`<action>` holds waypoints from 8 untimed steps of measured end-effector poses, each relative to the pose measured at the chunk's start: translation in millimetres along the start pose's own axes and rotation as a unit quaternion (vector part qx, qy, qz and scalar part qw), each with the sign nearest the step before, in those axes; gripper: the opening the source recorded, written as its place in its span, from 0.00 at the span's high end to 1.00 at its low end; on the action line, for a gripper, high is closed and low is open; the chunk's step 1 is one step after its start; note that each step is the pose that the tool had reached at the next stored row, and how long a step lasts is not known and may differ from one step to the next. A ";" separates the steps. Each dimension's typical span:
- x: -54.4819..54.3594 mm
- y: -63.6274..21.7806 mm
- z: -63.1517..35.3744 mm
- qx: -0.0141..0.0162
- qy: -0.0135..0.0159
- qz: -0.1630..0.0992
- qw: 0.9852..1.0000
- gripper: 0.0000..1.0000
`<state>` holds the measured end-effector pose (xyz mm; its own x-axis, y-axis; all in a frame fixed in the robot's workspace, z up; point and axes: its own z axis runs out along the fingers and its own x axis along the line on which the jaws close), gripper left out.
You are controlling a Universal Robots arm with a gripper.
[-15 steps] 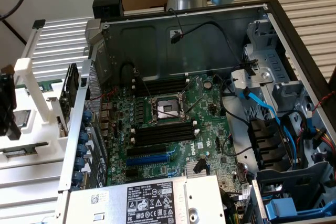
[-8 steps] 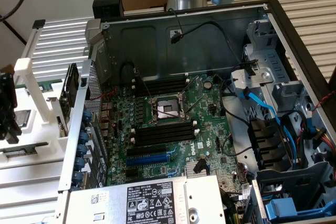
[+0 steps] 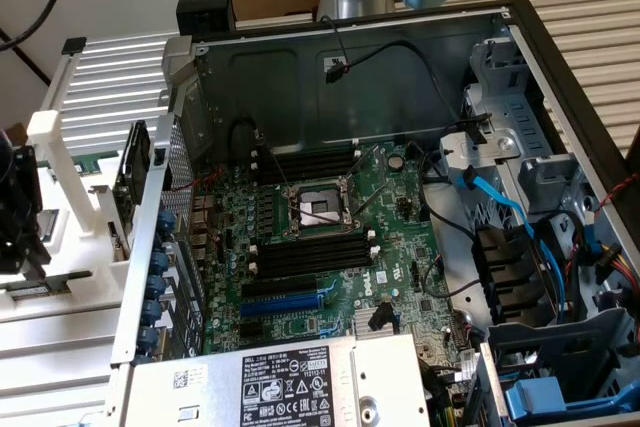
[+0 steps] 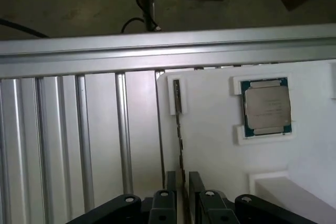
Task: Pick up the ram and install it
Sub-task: 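Pick up the ram and move it above insertion slot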
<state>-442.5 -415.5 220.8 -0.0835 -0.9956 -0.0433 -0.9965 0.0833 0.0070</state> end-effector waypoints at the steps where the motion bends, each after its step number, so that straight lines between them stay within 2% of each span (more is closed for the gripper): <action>1: 0.2 0.0 1.9 0.000 -0.001 0.000 1.000 0.76; 2: 0.6 0.0 9.2 0.000 -0.005 0.000 1.000 0.76; 4: 0.7 -0.1 10.4 0.000 -0.006 -0.001 1.000 0.76; 5: 0.3 -0.2 11.6 -0.001 -0.007 -0.001 1.000 0.76; 7: -0.3 0.0 12.2 -0.001 -0.007 -0.002 1.000 0.76; 8: -4.5 0.3 15.0 -0.001 -0.006 -0.008 1.000 0.76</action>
<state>-442.4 -410.4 206.0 -0.0671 -0.9962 -0.0563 -0.9977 0.0668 0.0081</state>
